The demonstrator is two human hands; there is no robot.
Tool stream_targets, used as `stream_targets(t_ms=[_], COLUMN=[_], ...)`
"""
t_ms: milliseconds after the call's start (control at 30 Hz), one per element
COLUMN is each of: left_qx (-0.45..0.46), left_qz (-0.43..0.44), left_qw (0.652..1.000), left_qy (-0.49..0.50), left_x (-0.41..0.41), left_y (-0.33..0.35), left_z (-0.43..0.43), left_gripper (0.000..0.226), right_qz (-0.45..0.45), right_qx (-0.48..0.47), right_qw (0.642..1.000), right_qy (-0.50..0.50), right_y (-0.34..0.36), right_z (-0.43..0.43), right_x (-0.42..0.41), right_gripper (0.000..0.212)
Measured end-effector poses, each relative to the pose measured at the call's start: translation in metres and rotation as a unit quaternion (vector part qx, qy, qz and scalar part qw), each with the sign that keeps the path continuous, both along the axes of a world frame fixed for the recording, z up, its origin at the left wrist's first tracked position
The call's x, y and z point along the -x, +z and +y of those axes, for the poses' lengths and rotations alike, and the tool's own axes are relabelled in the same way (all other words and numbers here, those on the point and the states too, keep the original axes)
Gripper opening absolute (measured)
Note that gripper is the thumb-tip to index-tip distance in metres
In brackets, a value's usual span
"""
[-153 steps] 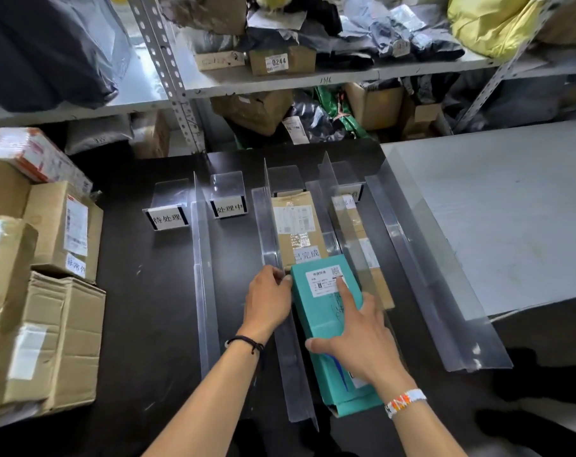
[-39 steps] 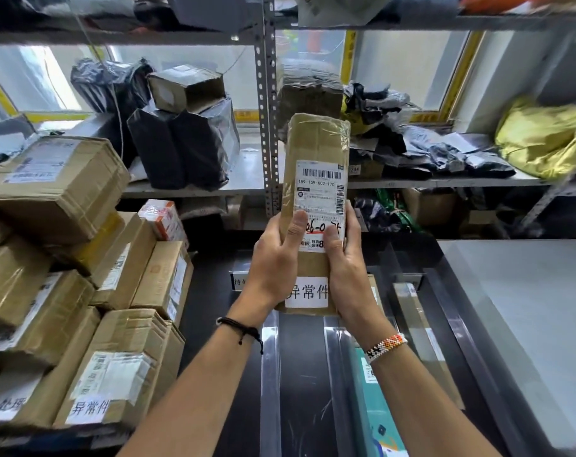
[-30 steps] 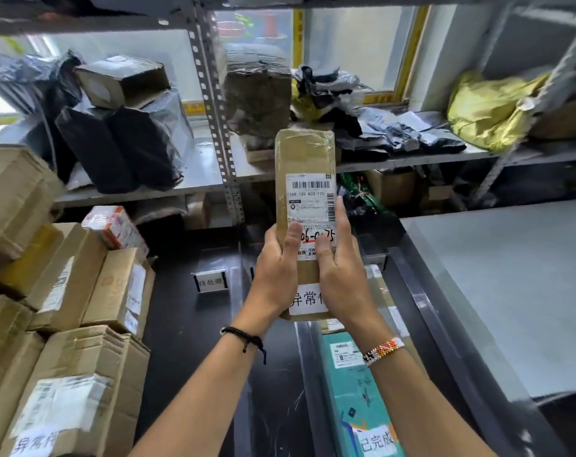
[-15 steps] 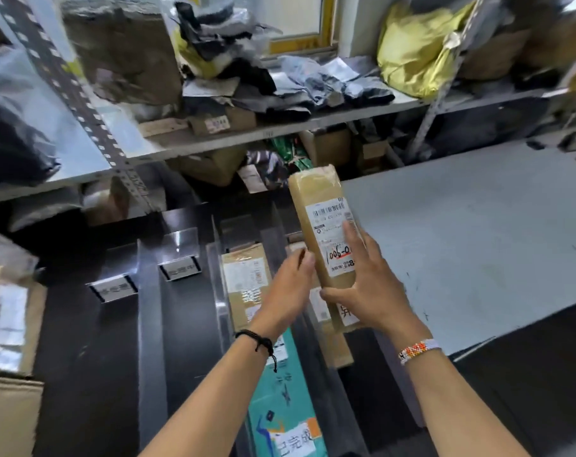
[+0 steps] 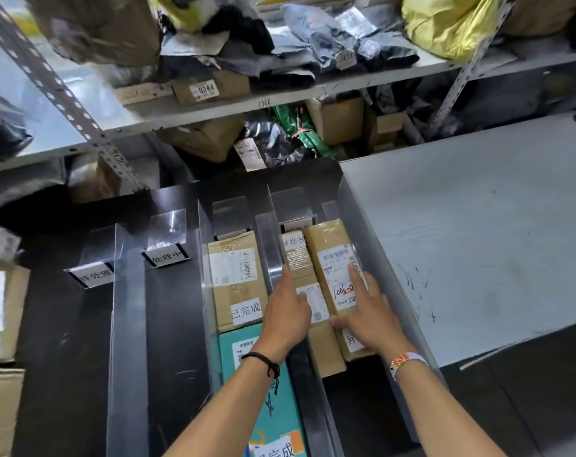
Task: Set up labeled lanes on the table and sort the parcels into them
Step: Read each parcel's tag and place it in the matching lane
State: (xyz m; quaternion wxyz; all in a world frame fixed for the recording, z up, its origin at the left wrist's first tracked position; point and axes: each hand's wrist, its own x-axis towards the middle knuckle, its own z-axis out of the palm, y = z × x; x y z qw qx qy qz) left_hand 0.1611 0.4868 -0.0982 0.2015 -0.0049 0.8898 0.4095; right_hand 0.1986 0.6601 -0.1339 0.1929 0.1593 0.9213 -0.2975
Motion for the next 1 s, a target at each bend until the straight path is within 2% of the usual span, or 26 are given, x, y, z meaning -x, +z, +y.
stream_targets(t_ms=[133,333,467,600,700,833,1000], left_qx=[-0.016,-0.029,-0.031,-0.035,-0.027,0.003,0.060], left_qz=[-0.013,-0.018,-0.022,0.033,0.101,0.180,0.272], left_qw=[1.000,0.999,0.999,0.998,0.994,0.982,0.952], left_qy=[0.010,0.004,0.013,0.028,0.037,0.052,0.129], left_x=[-0.001,0.000,-0.002,0.003,0.013,0.017,0.000], left_y=[0.001,0.001,0.015,0.032,0.048,0.070,0.092], left_z=[-0.001,-0.003,-0.014,-0.038,-0.066,-0.120,-0.211], left_gripper=[0.061,0.057,0.068,0.067,0.062,0.059,0.051], right_qz=[-0.007,-0.001,0.015,0.072,0.155,0.234,0.285], right_qx=[0.001,-0.010,-0.052,-0.041,-0.016,0.001,0.064], right_qw=[1.000,1.000,0.998,0.996,0.987,0.967,0.939], right_qy=[-0.016,-0.008,0.017,0.021,0.037,0.096,0.179], right_y=[-0.008,-0.007,0.006,0.039,0.075,0.119,0.141], right_z=[0.002,-0.003,-0.009,-0.032,-0.069,-0.140,-0.244], right_x=[0.003,0.005,0.010,0.021,0.031,0.035,0.035], right_gripper=[0.103,0.101,0.092,0.088,0.077,0.070,0.060])
